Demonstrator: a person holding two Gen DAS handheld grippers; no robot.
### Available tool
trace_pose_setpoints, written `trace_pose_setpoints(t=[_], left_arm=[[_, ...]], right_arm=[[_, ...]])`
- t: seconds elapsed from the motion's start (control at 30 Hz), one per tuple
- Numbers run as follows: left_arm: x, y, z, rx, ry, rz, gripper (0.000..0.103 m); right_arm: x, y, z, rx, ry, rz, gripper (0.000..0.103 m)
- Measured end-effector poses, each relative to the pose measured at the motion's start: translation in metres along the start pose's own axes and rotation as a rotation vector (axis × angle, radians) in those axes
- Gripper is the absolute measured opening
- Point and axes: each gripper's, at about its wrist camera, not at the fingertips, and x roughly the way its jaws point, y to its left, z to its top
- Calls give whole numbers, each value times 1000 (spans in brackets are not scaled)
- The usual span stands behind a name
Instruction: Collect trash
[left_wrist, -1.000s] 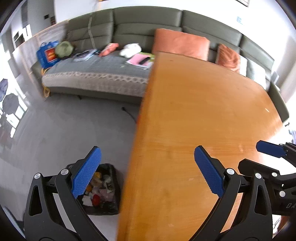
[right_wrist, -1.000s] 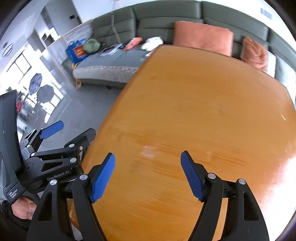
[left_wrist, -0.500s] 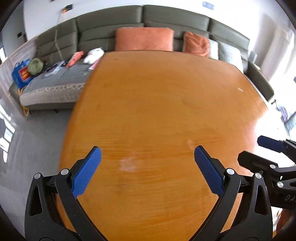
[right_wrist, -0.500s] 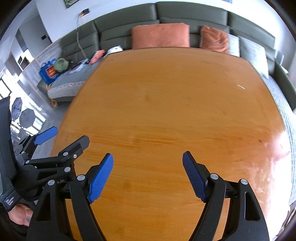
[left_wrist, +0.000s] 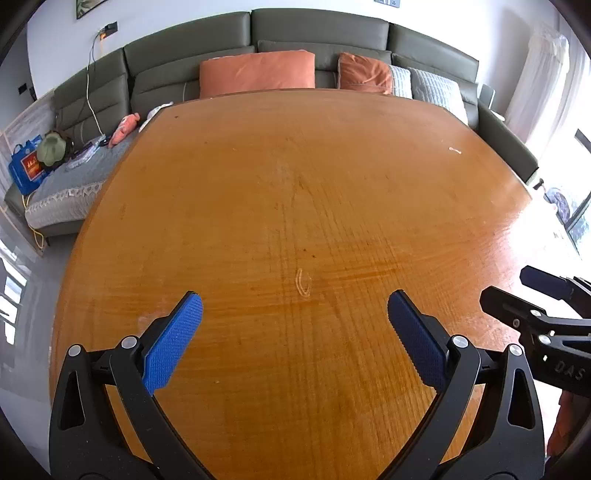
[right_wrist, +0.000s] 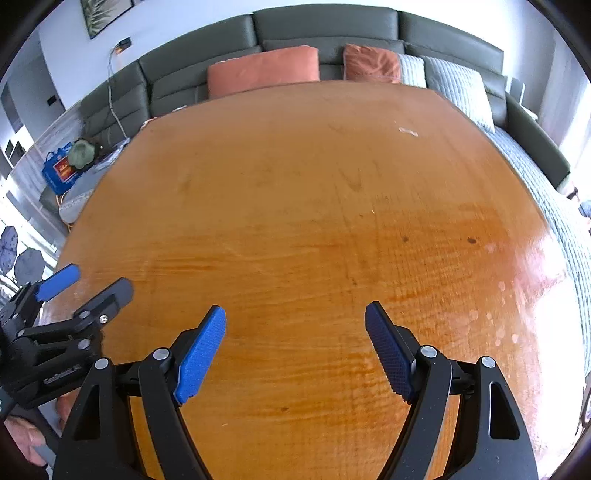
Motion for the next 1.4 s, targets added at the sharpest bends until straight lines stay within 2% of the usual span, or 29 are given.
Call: trace_pose_setpoints(t=[0.37,0.47,0.7,0.77,0.9,1.4], left_arm=[[20,-6,-17,17,-27,39,97],[21,-5,-20,6,-34,37,97],[34,1,-21,-28,39,38,97],[33,2,-21,-30,37,45,97],[32,1,-23,-28,38,46,97],[32,2,-23,-26,36,44,97]], right_arm=[[23,-3,-5,-36,-49,-63,80],[24,0,-6,-43,-64,-87,84],[25,-1,-13,-39,-86,-105,90],[25,0,-13,-36,-86,-108,91],[28,-3,-11,-20,-73,-117,100],[28,-1,-12,-21,-73,-119,100]])
